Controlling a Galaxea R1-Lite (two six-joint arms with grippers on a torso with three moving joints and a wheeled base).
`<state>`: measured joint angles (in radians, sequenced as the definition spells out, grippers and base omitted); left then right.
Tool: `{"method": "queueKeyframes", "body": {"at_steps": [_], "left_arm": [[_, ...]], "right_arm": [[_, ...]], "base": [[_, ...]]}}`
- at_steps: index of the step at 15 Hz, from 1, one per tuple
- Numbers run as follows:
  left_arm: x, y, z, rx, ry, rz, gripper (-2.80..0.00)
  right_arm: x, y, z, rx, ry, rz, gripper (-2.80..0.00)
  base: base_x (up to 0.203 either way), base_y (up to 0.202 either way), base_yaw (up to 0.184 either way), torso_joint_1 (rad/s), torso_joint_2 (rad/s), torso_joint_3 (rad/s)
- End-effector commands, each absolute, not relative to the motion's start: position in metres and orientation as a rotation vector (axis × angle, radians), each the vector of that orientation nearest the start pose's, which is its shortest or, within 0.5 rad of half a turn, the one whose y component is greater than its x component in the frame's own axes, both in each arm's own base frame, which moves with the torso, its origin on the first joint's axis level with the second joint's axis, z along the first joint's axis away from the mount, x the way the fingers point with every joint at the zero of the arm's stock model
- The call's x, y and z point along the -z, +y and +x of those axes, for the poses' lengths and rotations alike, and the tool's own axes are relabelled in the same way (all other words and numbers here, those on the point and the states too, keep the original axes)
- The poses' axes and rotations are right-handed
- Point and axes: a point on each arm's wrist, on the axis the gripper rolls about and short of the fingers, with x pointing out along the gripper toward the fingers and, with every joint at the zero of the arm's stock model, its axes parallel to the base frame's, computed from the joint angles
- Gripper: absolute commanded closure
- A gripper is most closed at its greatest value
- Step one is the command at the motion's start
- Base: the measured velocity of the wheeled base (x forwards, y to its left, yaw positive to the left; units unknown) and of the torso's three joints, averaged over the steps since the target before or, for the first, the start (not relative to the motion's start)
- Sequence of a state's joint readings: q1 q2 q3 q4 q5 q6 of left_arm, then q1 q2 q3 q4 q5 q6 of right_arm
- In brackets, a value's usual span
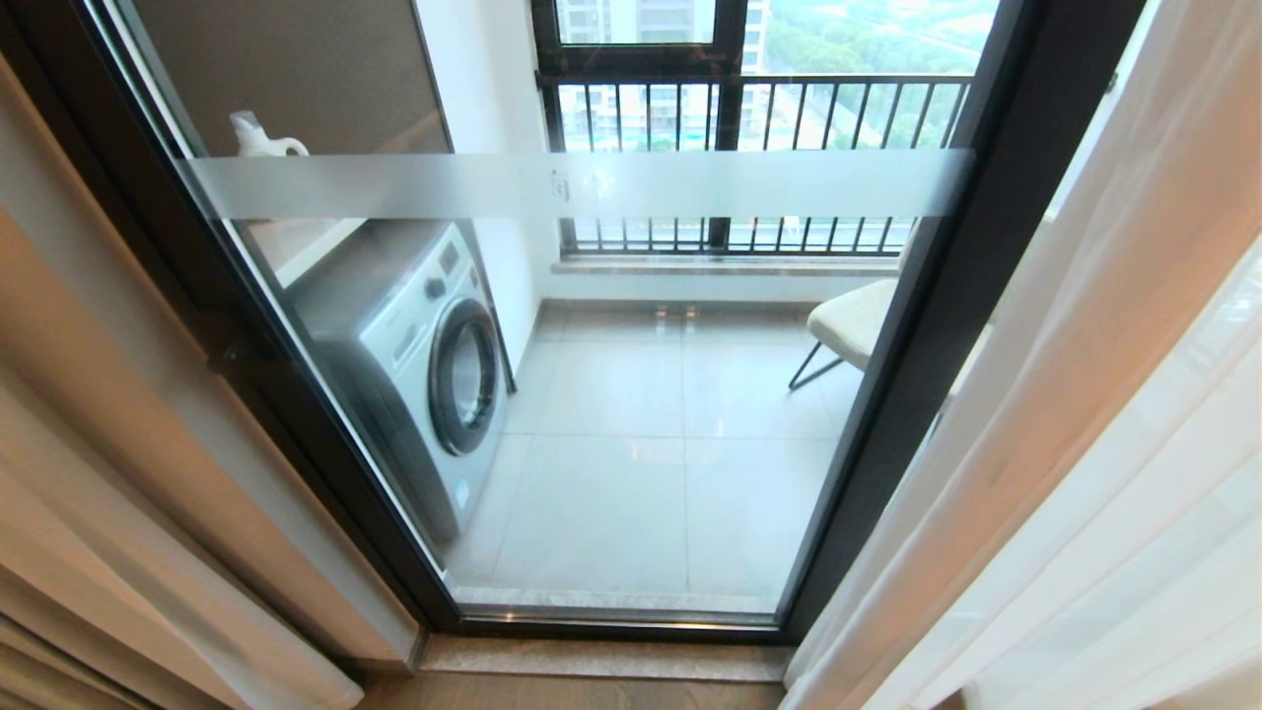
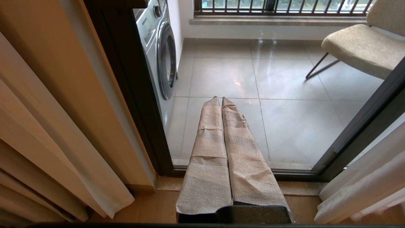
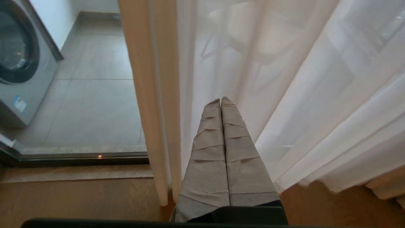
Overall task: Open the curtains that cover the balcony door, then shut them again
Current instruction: Close the inner curtains on both sides
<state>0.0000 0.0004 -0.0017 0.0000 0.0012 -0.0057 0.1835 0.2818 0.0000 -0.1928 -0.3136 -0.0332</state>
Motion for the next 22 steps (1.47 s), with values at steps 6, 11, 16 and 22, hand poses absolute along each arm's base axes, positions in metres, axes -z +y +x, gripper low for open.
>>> {"method": "queueKeyframes", "body": {"at_steps": [6,11,16,22], "left_arm": [[-0.076,0.0,-0.023,-0.002,-0.002,-0.006,0.0],[-0.076,0.0,-0.023,-0.002,-0.002,-0.006,0.0],[-0.076,0.0,-0.023,-0.002,-0.002,-0.006,0.0],[-0.076,0.0,-0.023,-0.002,-0.002,-0.006,0.0]], "right_arm": [[-0.097,-0.006,0.003,0.164,0.103,-0.053,0.0],[-0.087,-0.002,-0.012,0.081,0.04,-0.043,0.0],[-0.076,-0.001,-0.023,0.023,-0.006,-0.043,0.0],[-0.076,-0.001,-0.023,0.029,-0.008,0.038,0.0]], "base": [[0.0,0.0,0.0,0.0,0.0,0.0],[0.0,0.0,0.0,0.0,0.0,0.0],[0.0,0.0,0.0,0.0,0.0,0.0],[0.0,0.0,0.0,0.0,0.0,0.0]]}}
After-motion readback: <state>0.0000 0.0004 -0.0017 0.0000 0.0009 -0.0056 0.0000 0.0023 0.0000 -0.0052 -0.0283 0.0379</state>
